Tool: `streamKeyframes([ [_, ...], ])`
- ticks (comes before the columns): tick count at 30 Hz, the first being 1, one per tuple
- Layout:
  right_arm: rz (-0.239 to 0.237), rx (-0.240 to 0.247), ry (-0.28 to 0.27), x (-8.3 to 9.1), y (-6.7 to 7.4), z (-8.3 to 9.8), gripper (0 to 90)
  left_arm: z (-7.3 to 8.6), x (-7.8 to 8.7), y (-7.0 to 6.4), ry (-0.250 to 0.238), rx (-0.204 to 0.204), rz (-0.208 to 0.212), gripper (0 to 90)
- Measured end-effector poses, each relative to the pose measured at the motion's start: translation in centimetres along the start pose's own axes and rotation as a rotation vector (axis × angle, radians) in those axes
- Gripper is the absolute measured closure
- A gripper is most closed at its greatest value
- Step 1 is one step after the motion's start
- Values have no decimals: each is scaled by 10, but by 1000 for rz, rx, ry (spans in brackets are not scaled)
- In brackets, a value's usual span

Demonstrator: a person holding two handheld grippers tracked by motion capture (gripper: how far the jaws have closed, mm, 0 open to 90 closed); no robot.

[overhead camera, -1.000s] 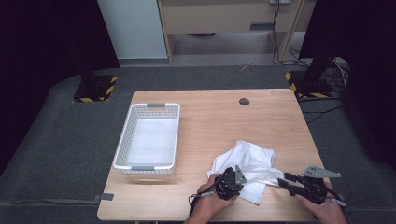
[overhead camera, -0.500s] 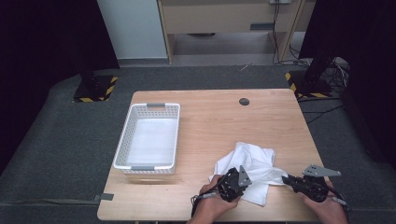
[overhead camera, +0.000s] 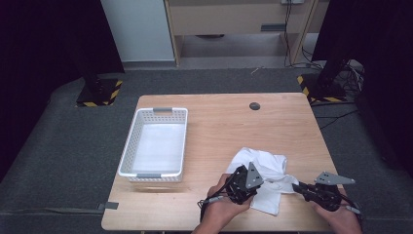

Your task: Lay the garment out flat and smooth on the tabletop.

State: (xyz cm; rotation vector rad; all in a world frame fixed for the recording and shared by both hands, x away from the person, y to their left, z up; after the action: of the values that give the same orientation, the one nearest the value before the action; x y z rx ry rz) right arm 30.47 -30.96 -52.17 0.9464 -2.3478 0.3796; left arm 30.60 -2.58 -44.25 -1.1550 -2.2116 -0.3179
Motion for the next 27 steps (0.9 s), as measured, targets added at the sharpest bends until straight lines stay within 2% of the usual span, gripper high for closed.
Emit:
streamKeyframes([
  [3,-6,15,0,-3,4,-2,767,3,-3,13,-7,24,-46,867],
  [5,-3,19,4,-5,6,-2,702,8,-6,26,-5,48,-78,867],
  [9,1,36,26,-14,11,-1,558,26,-17,51,37,106,-123,867],
  [11,10,52,44,-17,13,0,525,35,-23,61,63,130,-139,868],
  [12,11,62,48,-18,14,0,531,39,-26,65,76,137,-145,867],
  [14,0,71,48,-19,16,-1,622,46,-32,70,95,147,-151,867],
  [17,-9,80,46,-19,17,-3,713,52,-41,69,132,130,-156,867],
  [19,-5,82,51,-18,15,-3,738,55,-45,66,142,125,-153,867],
  [22,10,78,53,-16,10,-2,755,56,-47,58,153,105,-140,868],
  [27,62,51,45,-9,-5,1,761,56,-49,39,169,73,-107,868],
])
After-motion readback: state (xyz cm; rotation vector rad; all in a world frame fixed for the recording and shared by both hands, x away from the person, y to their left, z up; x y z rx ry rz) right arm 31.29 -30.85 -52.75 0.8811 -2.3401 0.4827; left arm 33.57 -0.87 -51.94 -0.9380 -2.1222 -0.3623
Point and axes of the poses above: each handheld gripper's, and its own axes: x roughly backward along the jaws, z roughly out of its underside, y roughly to its left, the point moved 1 cm from there along -x, roughly forward along the jaws, and after that the axes turned 13 degrees about x, right-handed, at the moved point
